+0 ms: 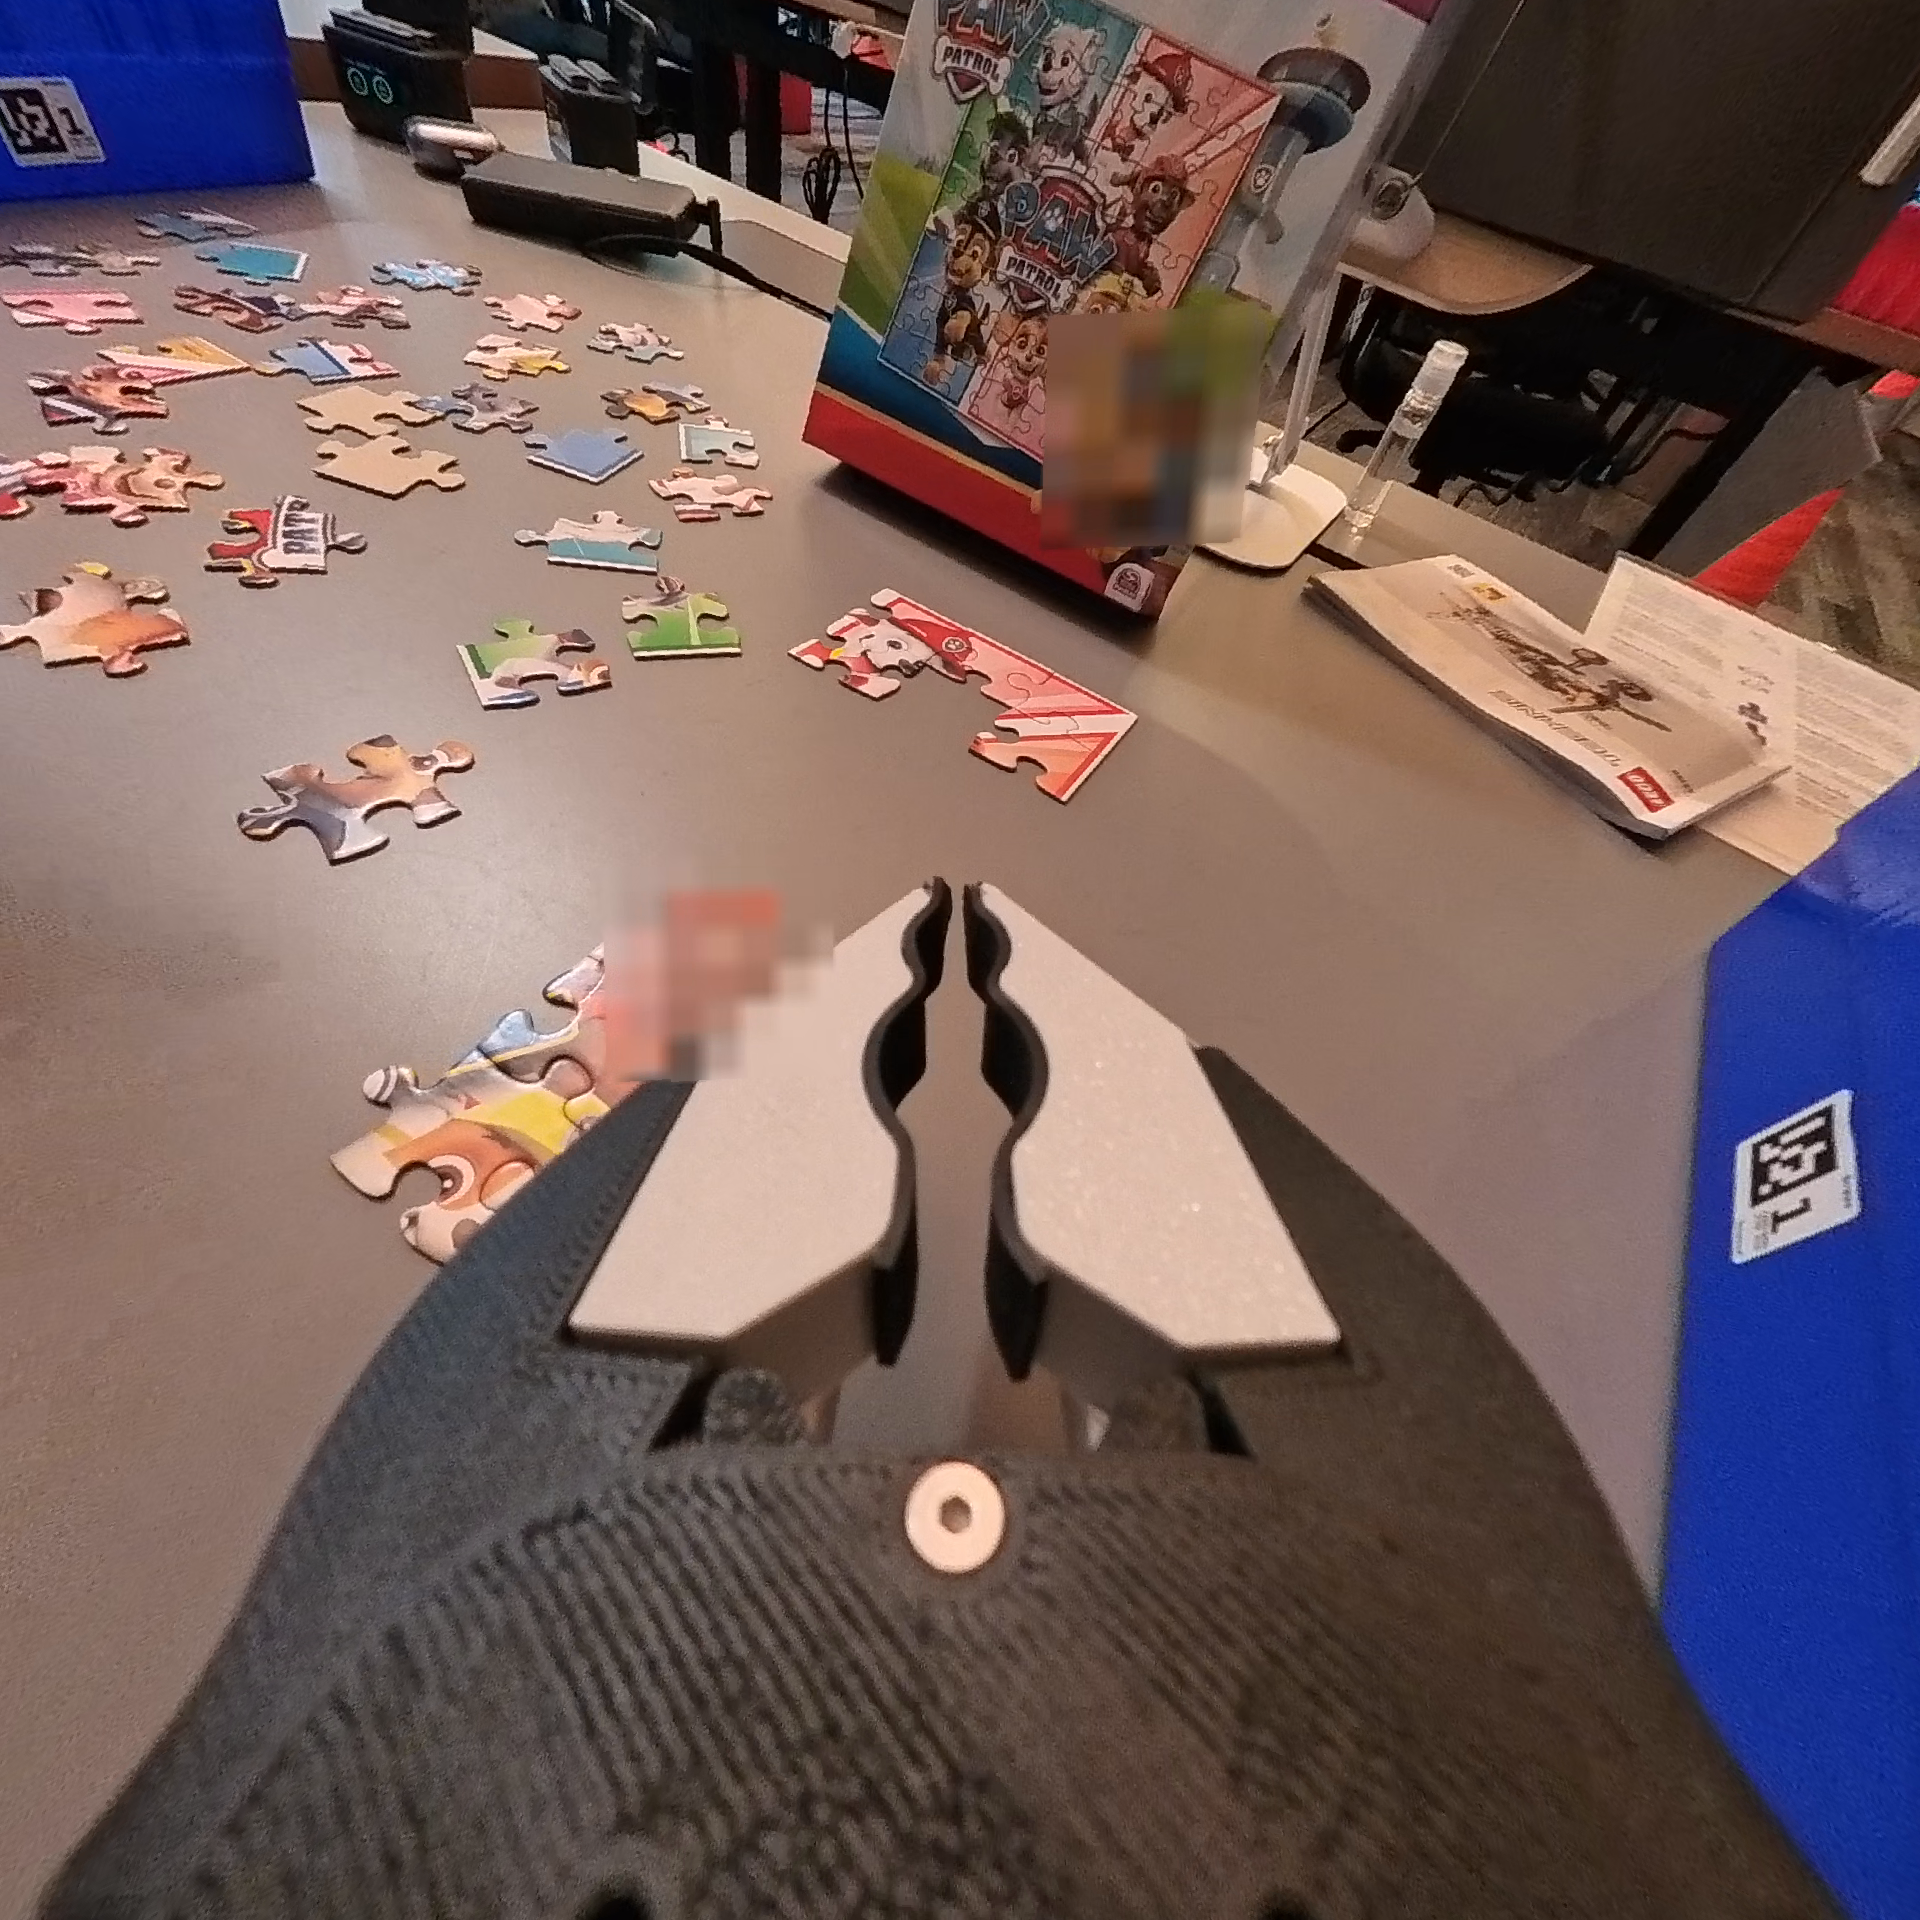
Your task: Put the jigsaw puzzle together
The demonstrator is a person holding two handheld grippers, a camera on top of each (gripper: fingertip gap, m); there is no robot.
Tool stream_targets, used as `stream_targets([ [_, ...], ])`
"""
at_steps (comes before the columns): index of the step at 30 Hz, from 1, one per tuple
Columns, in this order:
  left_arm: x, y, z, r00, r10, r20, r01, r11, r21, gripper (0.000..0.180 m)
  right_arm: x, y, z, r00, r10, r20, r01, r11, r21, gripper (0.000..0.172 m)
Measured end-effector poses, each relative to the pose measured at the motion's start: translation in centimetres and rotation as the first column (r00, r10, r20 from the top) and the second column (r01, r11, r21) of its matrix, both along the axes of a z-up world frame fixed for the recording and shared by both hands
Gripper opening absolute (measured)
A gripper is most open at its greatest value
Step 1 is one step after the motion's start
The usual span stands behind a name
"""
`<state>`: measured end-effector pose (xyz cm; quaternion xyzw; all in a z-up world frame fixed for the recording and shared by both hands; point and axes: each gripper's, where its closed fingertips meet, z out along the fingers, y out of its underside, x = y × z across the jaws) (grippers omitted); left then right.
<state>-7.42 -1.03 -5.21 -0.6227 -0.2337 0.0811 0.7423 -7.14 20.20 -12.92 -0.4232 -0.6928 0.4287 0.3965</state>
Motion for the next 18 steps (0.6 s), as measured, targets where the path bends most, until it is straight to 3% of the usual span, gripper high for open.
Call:
stream_targets([
  [3, -5.3, -6.1, -0.7, 0.967, 0.212, 0.141, -0.194, 0.972, -0.130, 0.049, 0.0, 0.0, -0.1, 1.000, -0.001, 0.003, 0.001, 1.000, 0.006, 0.001],
  [5, -6.8, -8.6, -4.3, 0.920, 0.277, 0.278, -0.190, 0.934, -0.303, 0.064, -0.1, 0.0, -0.2, 1.000, -0.002, 0.011, 0.002, 1.000, 0.011, 0.001],
  [8, -8.1, -11.7, -9.7, 0.850, 0.421, 0.316, -0.205, 0.818, -0.538, 0.070, -0.1, -0.1, -0.3, 1.000, -0.003, 0.011, 0.002, 1.000, 0.020, 0.001],
  [11, -8.0, -11.4, -11.1, 0.847, 0.409, 0.340, -0.167, 0.811, -0.560, 0.071, -0.1, -0.1, -0.3, 1.000, -0.003, 0.009, 0.003, 1.000, 0.027, 0.001],
  [15, -8.4, -12.1, -12.2, 0.843, 0.470, 0.261, -0.197, 0.722, -0.663, 0.070, -0.1, -0.2, -0.3, 1.000, 0.000, 0.009, 0.000, 1.000, 0.029, 0.001],
  [18, -8.4, -12.1, -12.6, 0.840, 0.477, 0.261, -0.189, 0.707, -0.682, 0.066, -0.1, -0.2, -0.3, 1.000, 0.002, 0.010, -0.002, 1.000, 0.028, 0.001],
])
